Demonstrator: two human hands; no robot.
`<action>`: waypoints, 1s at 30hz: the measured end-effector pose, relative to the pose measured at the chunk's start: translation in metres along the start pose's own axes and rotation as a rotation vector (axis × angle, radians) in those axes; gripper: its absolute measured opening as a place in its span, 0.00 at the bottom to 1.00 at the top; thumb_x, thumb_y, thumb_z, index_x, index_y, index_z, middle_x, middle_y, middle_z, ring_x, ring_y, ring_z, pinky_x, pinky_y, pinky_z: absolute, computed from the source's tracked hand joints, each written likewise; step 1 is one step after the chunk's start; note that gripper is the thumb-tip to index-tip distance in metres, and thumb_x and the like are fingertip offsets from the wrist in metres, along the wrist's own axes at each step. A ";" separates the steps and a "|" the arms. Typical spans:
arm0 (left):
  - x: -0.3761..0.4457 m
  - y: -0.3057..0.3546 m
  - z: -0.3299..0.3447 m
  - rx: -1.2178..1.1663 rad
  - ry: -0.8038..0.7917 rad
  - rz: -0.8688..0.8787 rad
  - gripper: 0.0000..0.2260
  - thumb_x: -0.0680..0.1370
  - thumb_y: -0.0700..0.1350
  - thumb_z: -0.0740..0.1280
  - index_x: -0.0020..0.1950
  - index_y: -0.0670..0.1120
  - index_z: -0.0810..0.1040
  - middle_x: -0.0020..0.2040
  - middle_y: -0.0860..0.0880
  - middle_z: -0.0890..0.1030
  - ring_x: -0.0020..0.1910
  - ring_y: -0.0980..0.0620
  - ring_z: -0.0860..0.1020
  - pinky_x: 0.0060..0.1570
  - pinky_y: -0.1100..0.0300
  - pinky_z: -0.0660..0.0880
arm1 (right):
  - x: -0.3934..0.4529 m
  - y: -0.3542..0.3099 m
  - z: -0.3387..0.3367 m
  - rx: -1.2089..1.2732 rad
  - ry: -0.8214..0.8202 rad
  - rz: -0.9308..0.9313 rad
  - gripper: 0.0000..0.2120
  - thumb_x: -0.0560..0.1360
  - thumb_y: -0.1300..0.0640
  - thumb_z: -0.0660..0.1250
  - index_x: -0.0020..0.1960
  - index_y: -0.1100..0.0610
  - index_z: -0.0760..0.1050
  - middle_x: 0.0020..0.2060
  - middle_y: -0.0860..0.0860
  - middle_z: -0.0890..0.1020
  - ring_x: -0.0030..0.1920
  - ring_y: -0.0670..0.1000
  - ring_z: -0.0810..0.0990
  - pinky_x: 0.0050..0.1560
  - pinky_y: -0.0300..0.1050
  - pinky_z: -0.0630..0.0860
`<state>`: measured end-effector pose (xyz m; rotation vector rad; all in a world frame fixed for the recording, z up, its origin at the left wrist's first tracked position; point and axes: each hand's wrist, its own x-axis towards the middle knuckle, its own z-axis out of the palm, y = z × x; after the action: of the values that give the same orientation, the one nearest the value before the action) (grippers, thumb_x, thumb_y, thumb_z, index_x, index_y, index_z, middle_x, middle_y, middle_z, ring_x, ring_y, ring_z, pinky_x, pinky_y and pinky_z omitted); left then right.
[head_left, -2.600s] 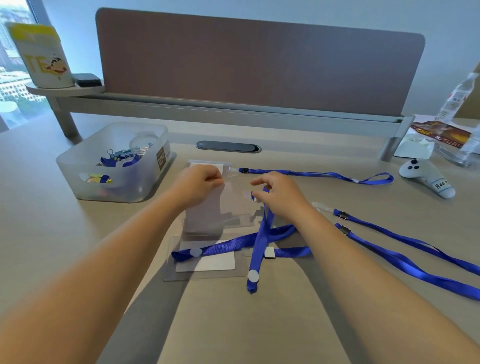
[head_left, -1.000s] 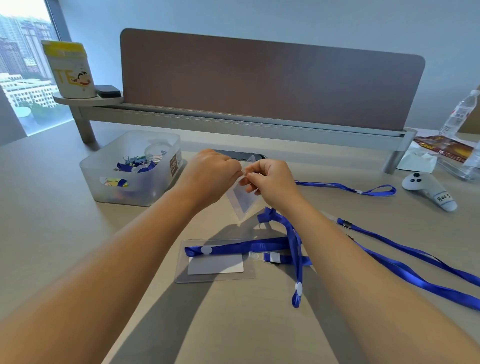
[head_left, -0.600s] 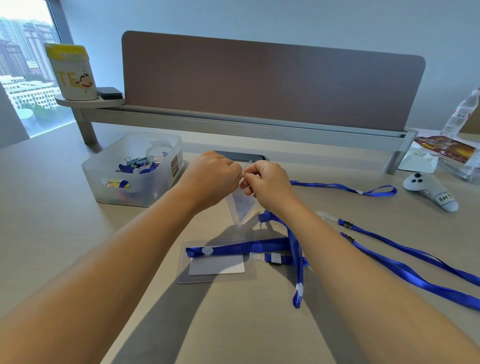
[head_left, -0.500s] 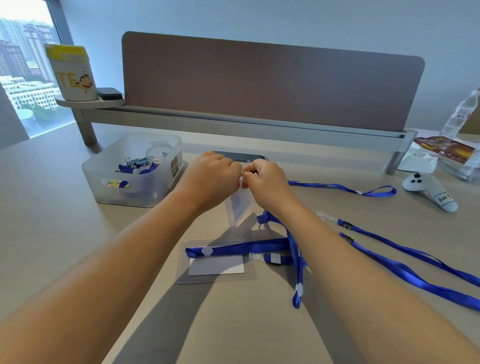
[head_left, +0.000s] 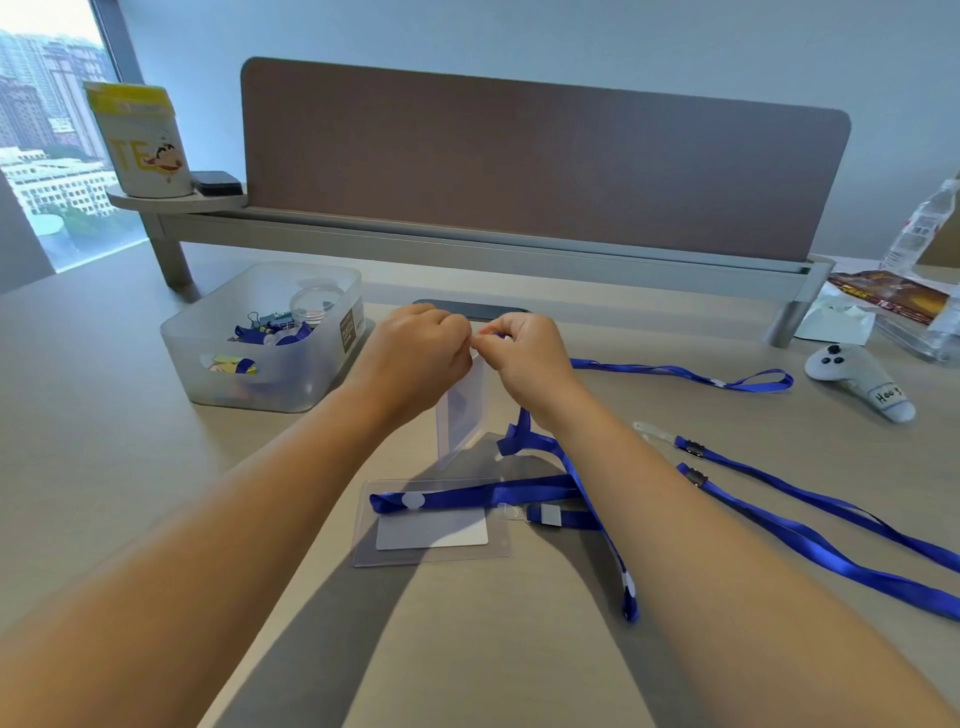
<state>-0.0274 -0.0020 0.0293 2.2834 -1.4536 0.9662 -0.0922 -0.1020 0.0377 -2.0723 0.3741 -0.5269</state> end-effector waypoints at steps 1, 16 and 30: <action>0.001 0.000 0.000 -0.024 0.024 -0.027 0.07 0.66 0.40 0.66 0.30 0.37 0.78 0.26 0.41 0.82 0.22 0.45 0.79 0.25 0.56 0.78 | 0.000 -0.001 0.001 0.040 0.022 0.003 0.11 0.76 0.61 0.61 0.51 0.68 0.77 0.33 0.51 0.74 0.41 0.50 0.71 0.43 0.43 0.70; 0.008 -0.001 0.007 -0.606 0.194 -0.516 0.10 0.77 0.39 0.60 0.45 0.35 0.79 0.40 0.42 0.79 0.38 0.50 0.73 0.35 0.64 0.68 | 0.001 -0.007 0.017 0.204 0.128 -0.039 0.09 0.76 0.61 0.59 0.46 0.64 0.76 0.31 0.48 0.72 0.33 0.43 0.69 0.35 0.36 0.69; 0.005 -0.010 -0.004 -0.760 0.004 -0.525 0.12 0.77 0.36 0.60 0.60 0.41 0.70 0.58 0.41 0.77 0.55 0.47 0.76 0.51 0.58 0.74 | 0.008 -0.015 0.000 0.387 -0.077 0.151 0.12 0.79 0.59 0.58 0.38 0.54 0.72 0.30 0.50 0.74 0.26 0.45 0.66 0.26 0.32 0.68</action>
<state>-0.0185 0.0009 0.0367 1.8970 -0.9003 0.1997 -0.0850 -0.0978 0.0527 -1.6713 0.3491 -0.3924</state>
